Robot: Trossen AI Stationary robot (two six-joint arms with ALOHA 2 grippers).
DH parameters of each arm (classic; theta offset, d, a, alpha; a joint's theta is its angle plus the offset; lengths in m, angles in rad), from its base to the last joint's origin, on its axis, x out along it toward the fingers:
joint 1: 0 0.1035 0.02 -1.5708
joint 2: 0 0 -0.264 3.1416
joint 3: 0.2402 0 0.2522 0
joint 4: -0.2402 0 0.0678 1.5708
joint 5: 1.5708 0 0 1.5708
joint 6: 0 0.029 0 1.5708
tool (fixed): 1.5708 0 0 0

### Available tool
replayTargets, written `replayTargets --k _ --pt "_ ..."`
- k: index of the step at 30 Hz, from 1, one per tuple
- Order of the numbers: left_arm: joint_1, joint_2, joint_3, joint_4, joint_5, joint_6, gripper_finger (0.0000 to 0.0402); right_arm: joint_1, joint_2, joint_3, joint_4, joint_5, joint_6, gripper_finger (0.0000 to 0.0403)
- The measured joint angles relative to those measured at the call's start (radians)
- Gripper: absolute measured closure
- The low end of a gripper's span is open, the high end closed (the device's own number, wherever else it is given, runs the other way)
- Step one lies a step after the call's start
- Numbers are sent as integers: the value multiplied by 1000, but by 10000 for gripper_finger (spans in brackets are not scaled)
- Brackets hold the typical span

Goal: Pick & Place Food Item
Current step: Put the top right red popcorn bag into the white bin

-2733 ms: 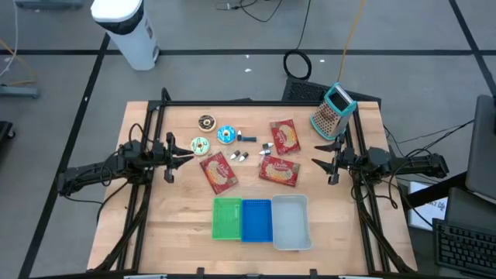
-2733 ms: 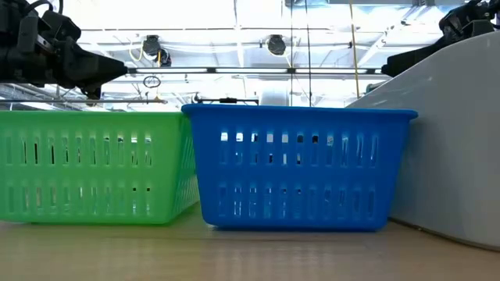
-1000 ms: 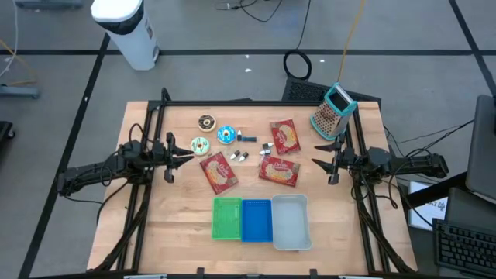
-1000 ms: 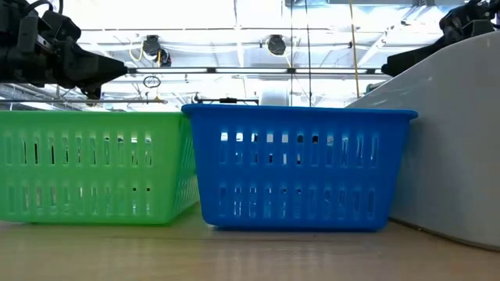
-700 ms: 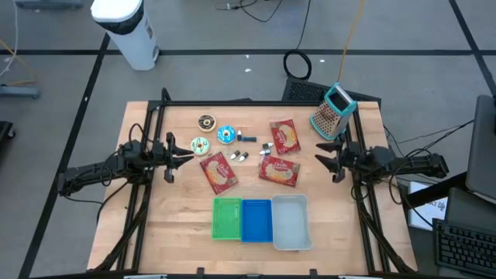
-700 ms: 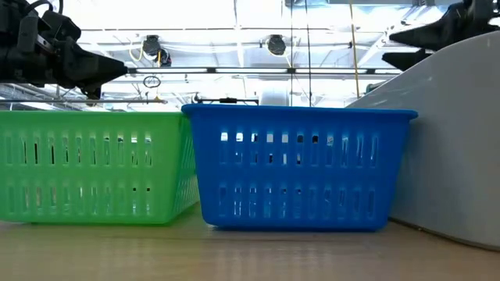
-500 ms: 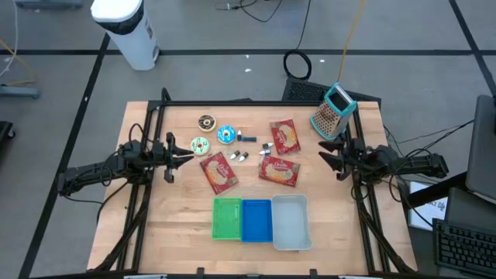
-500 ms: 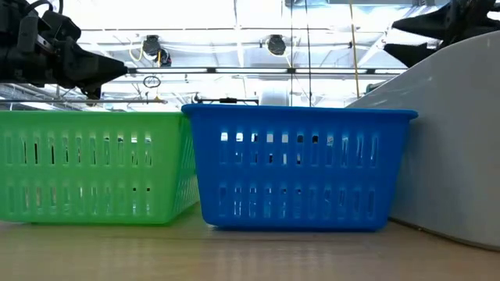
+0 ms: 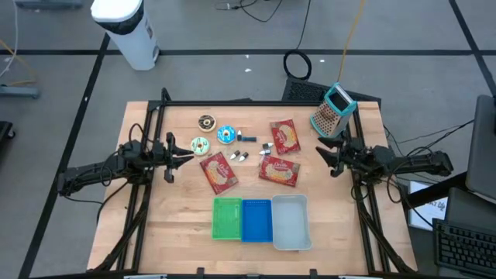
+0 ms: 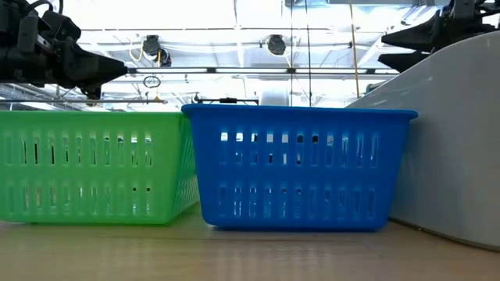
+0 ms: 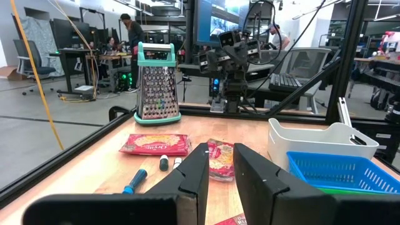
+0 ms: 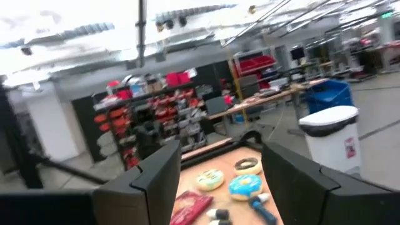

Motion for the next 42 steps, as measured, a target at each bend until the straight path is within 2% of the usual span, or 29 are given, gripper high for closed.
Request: replayTargets --k 2,6,10,15,17,21,24,28,33,42 --pt "0 0 0 0 0 0 327 0 100 7 61 -2 5 189" --pt "0 0 0 0 0 0 327 -7 356 107 -11 35 6 170" --pt "0 0 0 0 0 0 327 -65 638 311 -208 112 49 136" --pt "0 0 0 0 0 0 327 -192 962 590 -423 101 103 105" --pt "0 0 0 0 0 0 327 -257 1071 681 -493 77 72 100" --pt "0 0 0 0 0 0 327 -420 1254 810 -572 -62 111 102" --pt "0 0 0 1 0 0 327 -528 1360 846 -584 -161 173 108" --pt "0 0 0 0 0 0 327 -620 1454 852 -579 -235 238 111" --pt "0 0 0 0 0 0 327 -663 1533 853 -563 -236 246 112" --pt "0 0 0 0 0 0 327 -674 1601 855 -506 -222 255 115"
